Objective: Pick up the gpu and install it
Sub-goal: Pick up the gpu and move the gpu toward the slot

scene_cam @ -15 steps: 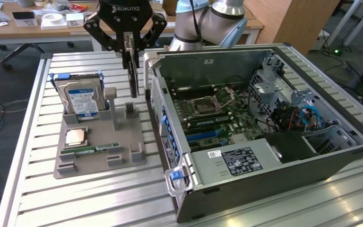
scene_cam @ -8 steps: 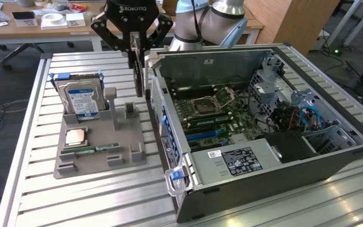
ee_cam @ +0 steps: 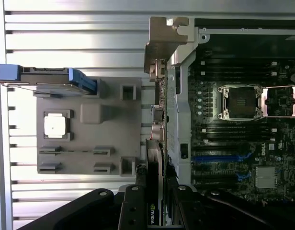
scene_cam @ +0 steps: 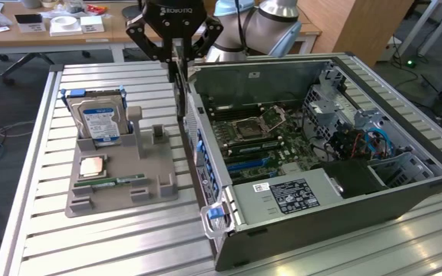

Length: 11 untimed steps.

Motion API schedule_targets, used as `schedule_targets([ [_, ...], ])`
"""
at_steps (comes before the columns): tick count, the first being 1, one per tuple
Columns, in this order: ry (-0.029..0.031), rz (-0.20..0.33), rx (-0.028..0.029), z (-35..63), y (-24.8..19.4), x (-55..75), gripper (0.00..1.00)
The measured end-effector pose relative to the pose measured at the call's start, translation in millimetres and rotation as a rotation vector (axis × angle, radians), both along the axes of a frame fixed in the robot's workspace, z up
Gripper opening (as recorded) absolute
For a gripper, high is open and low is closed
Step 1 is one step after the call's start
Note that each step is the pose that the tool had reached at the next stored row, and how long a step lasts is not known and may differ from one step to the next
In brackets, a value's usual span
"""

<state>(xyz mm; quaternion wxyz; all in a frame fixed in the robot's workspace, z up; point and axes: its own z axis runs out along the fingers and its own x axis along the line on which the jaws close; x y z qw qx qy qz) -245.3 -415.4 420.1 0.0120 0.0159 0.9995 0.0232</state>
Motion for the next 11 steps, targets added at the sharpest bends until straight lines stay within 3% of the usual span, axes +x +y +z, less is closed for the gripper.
schedule_targets([
  [11,0.0001,0.0,-0.0001,0.1,0.0,25.1,0.26],
])
